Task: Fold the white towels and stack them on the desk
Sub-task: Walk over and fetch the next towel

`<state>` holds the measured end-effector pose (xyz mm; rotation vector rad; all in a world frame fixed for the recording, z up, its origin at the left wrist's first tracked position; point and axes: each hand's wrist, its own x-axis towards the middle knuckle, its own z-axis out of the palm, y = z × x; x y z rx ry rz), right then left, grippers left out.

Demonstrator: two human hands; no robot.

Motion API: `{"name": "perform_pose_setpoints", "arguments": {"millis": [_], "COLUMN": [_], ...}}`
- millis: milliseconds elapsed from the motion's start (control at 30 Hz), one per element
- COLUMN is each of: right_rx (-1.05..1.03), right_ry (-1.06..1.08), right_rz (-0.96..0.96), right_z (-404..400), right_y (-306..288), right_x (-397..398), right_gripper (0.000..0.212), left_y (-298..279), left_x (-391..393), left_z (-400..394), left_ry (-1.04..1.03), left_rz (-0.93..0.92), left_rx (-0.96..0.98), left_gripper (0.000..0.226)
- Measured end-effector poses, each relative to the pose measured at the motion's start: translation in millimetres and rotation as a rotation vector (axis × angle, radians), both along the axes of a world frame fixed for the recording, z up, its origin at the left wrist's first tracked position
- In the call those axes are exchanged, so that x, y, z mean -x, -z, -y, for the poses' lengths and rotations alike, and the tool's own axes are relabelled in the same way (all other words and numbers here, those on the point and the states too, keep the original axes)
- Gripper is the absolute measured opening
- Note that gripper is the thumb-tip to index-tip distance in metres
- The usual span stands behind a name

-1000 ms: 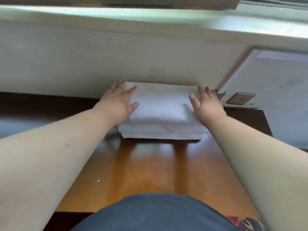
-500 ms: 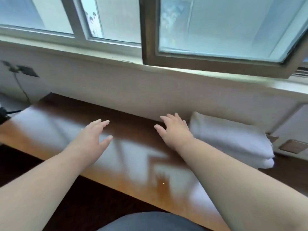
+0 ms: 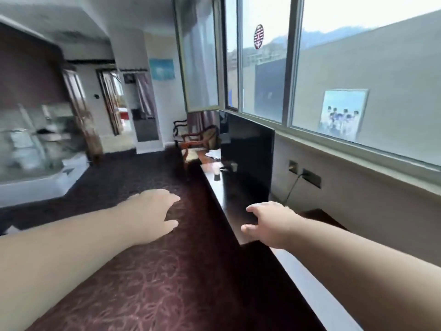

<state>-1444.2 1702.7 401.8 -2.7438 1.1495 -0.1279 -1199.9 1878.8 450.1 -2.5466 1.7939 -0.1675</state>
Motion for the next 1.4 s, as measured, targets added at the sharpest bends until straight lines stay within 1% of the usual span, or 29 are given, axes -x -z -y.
{"name": "perform_pose_setpoints", "arguments": {"millis": [67,133,200,333,433,533,667,733,867,933,1000,1100,1200,1400], "right_rx": [0.039,0.069,0.107,0.175,0.109,0.010,-0.031,-0.053,-0.078,-0.103,-0.147,-0.209,-0.285,-0.397], "right_ry": [-0.064,-0.119,-0.168,-0.218,-0.259,-0.278,-0.298,-0.309,-0.310,-0.265,-0.196,-0.084,0.036,0.291], "right_rz": [-0.021,-0.016,-0.014,0.047,0.109,0.162,0.153,0.127,0.082,0.085,0.075,0.048,0.033,0.001], "right_z": [19,41,69,133,175,219,265,287,328,354,384,433,485,630], "right_y": [-21,-33,-39,-37,-27,-24,-15,1,45,63,74,85,101,142], "right_x": [-67,-129,-186,-300,-390,-479,-591,-654,-764,-811,-853,-898,-928,-997], "right_gripper": [0.065,0.067,0.068,0.065,0.056,0.051,0.047,0.047,0.046,0.048,0.051,0.055,0.058,0.069], "left_y": [-22,-25,-16,18,40,44,42,56,100,115,118,122,136,173], "left_x": [-52,-98,-141,-222,-283,-352,-453,-512,-628,-687,-745,-813,-864,-982], "left_z": [3,15,38,94,137,176,205,222,273,311,357,424,488,625], "left_ry": [-0.108,-0.194,-0.259,-0.382,-0.465,-0.561,-0.637,-0.657,-0.633,-0.578,-0.495,-0.405,-0.333,-0.225], "left_rz": [0.023,-0.015,-0.079,-0.216,-0.288,-0.379,-0.350,-0.336,-0.360,-0.352,-0.332,-0.342,-0.377,-0.344], "left_rx": [0.019,0.039,0.071,0.207,0.298,0.375,0.434,0.424,0.361,0.304,0.229,0.143,0.071,-0.029], "left_gripper": [0.066,0.066,0.066,0.065,0.061,0.056,0.053,0.052,0.051,0.052,0.053,0.052,0.052,0.053]}}
